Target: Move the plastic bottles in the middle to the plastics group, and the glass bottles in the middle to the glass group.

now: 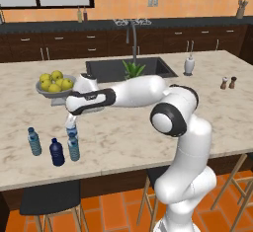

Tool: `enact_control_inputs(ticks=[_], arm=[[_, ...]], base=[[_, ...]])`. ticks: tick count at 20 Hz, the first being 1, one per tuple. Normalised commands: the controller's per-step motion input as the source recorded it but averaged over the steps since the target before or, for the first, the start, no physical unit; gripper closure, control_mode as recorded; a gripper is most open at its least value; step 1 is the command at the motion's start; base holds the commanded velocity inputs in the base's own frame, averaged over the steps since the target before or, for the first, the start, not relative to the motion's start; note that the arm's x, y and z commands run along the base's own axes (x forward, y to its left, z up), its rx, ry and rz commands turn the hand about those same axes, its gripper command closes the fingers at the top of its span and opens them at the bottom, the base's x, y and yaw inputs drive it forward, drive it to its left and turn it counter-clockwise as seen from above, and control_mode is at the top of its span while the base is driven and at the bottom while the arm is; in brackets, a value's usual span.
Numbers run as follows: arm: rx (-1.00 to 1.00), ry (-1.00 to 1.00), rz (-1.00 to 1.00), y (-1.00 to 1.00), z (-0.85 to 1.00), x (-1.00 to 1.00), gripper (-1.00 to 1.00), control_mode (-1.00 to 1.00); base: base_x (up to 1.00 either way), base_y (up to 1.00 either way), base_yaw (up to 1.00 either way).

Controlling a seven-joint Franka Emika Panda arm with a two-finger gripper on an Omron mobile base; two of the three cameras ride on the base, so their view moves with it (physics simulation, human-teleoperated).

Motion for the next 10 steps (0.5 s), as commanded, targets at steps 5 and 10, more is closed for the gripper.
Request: enact_control_inputs(ticks=[5, 10], arm=[[0.0, -0.01, 0.0, 0.0, -0.12, 0.0, 1.0, -1.0], [0.0, -0.12, 0.0, 0.0, -0.34, -0.09, 1.0, -1.0]], base=[[0.0, 0.0, 0.0], [0.0, 0.0, 0.0]])
